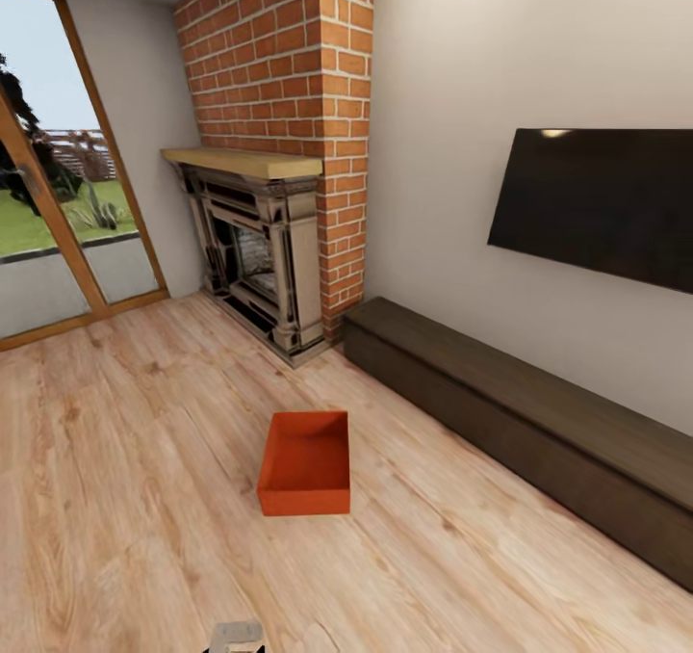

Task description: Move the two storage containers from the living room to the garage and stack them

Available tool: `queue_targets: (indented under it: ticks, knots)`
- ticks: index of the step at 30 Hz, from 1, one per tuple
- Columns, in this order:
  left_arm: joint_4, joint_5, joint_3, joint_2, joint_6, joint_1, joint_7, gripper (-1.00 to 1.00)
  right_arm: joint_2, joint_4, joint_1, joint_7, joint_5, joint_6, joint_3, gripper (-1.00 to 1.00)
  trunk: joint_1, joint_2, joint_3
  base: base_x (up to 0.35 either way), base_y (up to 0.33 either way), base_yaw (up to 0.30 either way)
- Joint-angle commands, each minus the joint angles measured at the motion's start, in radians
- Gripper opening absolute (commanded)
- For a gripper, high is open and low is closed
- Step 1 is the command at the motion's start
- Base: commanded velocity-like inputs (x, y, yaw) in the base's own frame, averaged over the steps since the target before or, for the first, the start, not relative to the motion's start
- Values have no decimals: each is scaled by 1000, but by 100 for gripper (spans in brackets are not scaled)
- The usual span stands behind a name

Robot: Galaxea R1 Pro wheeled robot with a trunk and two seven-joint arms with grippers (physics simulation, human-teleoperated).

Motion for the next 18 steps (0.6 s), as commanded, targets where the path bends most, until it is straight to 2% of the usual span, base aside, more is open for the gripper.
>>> queue_targets:
  ticks: [1, 9, 18]
  knots:
    - [1, 10, -8, 0, -3, -1, 0, 100, 0, 2, -1, -4, 4, 3, 8, 100, 1, -1, -1, 287, 207, -2]
    - [1, 10, -9, 0, -3, -1, 0, 100, 0, 2, -1, -6, 4, 3, 7, 100, 1, -1, -2, 284, 212, -7]
    - [1, 10, -8, 0, -3, -1, 0, 100, 1, 6, -1, -4, 4, 3, 8, 100, 1, -1, -6, 282, 218, -140]
